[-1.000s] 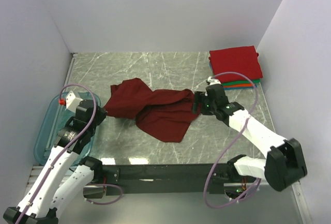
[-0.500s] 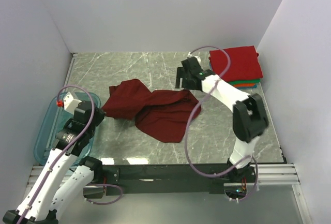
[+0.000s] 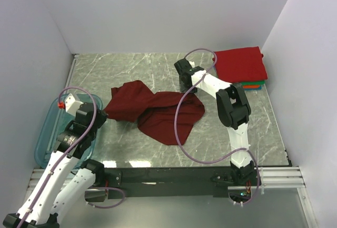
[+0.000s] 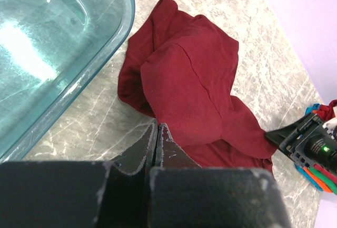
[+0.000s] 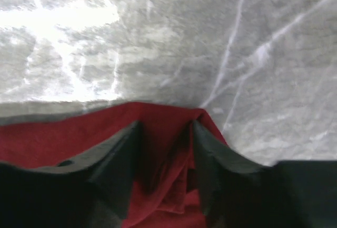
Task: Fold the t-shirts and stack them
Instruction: Flatten the tshirt out
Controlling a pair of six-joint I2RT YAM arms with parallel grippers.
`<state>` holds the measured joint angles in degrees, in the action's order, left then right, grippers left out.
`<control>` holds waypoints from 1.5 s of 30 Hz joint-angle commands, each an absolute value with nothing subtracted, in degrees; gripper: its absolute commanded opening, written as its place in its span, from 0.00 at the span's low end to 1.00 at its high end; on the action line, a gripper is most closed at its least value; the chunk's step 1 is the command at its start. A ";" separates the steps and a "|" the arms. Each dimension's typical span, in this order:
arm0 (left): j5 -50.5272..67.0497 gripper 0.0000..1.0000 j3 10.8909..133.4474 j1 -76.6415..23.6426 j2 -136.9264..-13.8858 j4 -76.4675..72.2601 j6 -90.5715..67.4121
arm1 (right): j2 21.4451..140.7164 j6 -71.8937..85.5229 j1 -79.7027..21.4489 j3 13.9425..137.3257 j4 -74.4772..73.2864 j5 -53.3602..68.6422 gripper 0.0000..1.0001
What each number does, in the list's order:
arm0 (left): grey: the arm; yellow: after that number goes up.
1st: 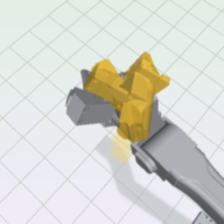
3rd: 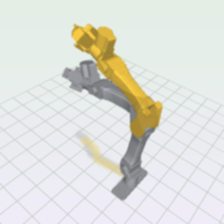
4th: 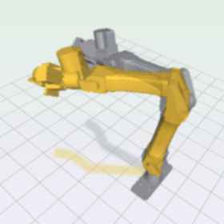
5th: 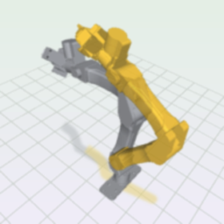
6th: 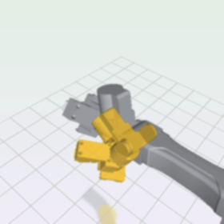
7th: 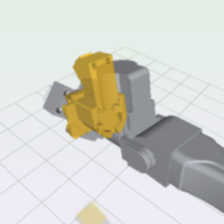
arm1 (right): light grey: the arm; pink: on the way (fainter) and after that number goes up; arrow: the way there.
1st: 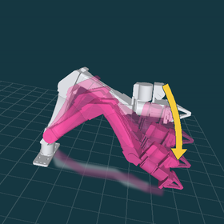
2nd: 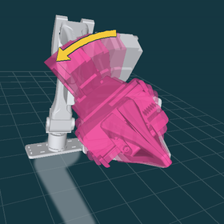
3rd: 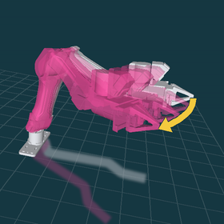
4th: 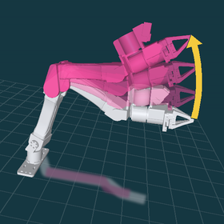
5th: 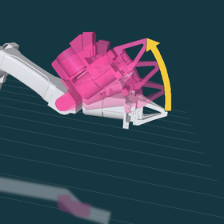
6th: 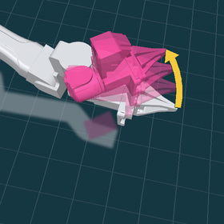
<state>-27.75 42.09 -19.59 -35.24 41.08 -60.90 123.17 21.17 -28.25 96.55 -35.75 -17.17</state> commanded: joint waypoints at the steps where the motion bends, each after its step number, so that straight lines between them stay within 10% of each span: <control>1: -28.30 0.01 41.49 -19.60 -34.63 39.38 -60.47 | 123.92 21.53 -28.30 98.79 -37.97 -20.92 0.49; 9: -28.65 0.01 41.92 -19.60 -34.89 39.64 -60.64 | 122.08 23.82 -28.30 96.94 -37.44 -24.08 0.29; 13: -29.09 0.01 42.01 -19.60 -34.54 39.99 -60.73 | 120.59 25.05 -28.21 95.80 -37.62 -25.40 0.00; 33: -26.10 0.01 62.46 -19.60 -31.20 28.92 -53.97 | 73.67 26.89 -29.27 84.99 -38.66 -29.71 0.00; 45: -12.50 0.01 85.31 -19.60 -32.69 22.59 -46.06 | 48.26 23.73 -30.15 95.25 -42.45 -12.58 0.00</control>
<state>-17.19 79.44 -19.75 -31.66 27.29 -49.76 52.18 25.85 -30.13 90.11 -42.35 -17.08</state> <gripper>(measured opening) 0.013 0.017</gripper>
